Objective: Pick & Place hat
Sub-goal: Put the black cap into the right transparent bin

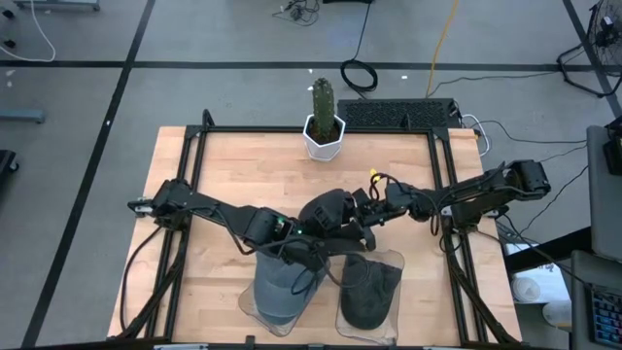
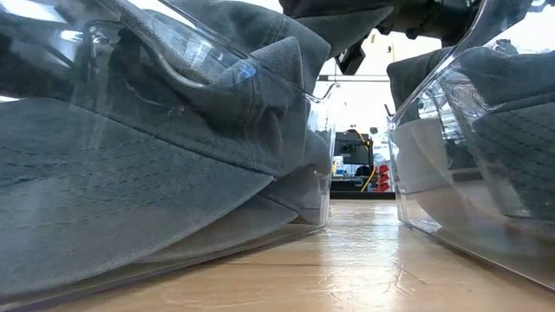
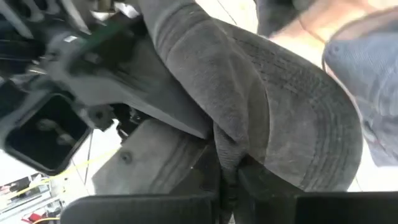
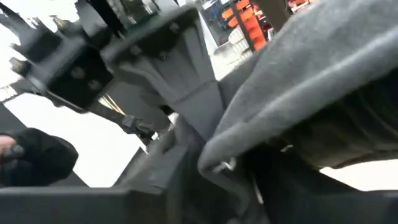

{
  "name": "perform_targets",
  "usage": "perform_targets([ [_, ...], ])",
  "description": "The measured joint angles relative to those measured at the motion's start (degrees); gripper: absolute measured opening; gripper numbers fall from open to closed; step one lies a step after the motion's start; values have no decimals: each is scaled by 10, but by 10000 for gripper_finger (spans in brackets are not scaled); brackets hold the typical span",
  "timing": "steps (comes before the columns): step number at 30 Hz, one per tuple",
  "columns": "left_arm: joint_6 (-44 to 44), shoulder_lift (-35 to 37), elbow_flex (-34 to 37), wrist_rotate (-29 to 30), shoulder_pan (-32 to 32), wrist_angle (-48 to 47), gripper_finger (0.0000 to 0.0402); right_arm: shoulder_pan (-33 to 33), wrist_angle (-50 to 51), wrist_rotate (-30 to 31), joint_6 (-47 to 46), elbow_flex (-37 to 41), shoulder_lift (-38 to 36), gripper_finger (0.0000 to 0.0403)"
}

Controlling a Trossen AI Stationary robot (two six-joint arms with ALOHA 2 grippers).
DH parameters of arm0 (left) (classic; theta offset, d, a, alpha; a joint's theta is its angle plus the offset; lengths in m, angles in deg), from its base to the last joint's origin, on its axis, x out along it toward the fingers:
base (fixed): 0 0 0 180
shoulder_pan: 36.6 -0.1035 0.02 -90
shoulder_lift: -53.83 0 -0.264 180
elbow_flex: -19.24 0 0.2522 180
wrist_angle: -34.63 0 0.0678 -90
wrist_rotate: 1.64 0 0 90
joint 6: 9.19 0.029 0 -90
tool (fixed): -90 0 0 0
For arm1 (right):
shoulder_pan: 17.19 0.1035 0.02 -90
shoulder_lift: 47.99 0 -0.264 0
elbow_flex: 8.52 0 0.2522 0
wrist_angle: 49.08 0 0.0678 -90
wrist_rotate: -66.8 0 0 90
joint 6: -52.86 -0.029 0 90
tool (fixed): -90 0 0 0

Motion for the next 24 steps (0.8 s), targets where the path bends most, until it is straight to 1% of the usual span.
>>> perform_targets([
  [2,0,0,0,-2,-2,10,9,0,-3,-7,12,1,0,114],
  [5,0,1,0,-5,-1,10,24,-1,-9,-35,30,1,0,32],
  [6,-4,1,0,-8,-1,12,28,-1,-10,-45,36,1,0,17],
  [11,-72,2,0,-24,3,40,34,-1,-17,-75,31,2,-28,2],
  [15,-117,9,0,-26,11,54,35,-5,-12,-92,29,2,-76,1],
  [17,-131,20,-1,-39,13,55,36,-8,6,-90,28,2,-109,1],
  [19,-152,36,-2,-78,8,57,36,-9,35,-73,31,2,-140,1],
  [21,-172,56,-1,-138,-4,50,36,-11,86,-56,37,2,-170,1],
  [22,-181,64,-1,-176,-10,42,36,-12,106,-51,38,1,-184,1],
  [24,-188,79,0,-234,-22,44,37,-12,137,-39,36,-1,-207,1],
])
